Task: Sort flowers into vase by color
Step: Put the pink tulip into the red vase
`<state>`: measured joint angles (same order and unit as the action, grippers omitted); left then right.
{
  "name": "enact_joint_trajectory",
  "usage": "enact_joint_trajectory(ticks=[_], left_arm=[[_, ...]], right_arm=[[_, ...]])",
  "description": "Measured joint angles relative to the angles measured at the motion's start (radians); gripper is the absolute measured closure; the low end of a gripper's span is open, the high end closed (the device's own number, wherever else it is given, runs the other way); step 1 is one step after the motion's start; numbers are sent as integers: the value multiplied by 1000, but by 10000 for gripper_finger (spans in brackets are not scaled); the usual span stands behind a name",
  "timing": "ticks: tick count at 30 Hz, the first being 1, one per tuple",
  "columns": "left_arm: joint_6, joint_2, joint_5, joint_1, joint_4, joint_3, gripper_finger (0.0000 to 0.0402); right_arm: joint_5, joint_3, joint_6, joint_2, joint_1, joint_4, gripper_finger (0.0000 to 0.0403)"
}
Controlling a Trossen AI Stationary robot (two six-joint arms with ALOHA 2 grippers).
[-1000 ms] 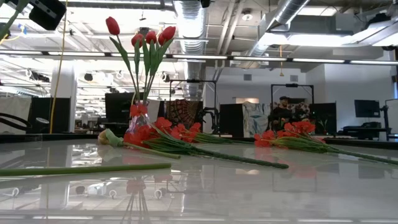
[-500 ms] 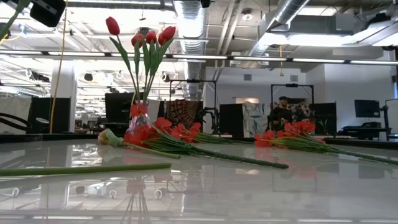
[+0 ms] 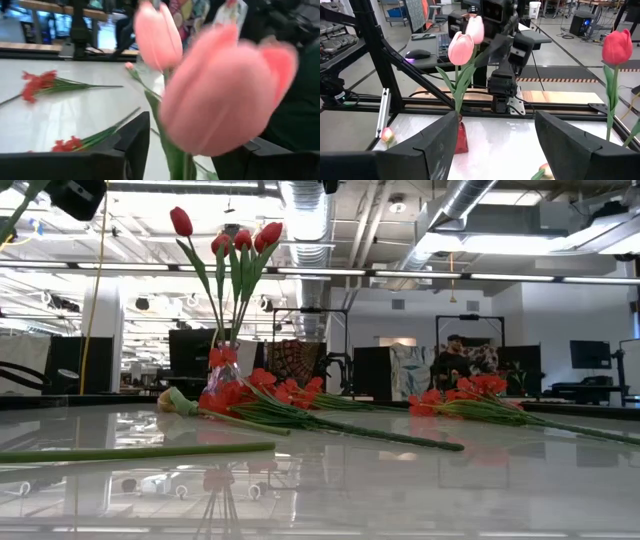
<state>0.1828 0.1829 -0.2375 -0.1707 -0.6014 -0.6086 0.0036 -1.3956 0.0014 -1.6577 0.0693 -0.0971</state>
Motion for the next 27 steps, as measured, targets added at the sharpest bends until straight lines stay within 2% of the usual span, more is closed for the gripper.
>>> enact_joint_trajectory(ticks=[7,14,23,27], left_arm=[[44,3,95,0,-81,-93,181],[108,58,92,0,-153,-148,141],[62,174,70,0,-228,-290,136],[29,240,128,0,-302,-402,136]], right_arm=[[0,0,-3,0,-1,0,112],[0,0,-3,0,-1,0,112],[0,0,-2,0,-1,0,112],[0,0,-2,0,-1,4,112]])
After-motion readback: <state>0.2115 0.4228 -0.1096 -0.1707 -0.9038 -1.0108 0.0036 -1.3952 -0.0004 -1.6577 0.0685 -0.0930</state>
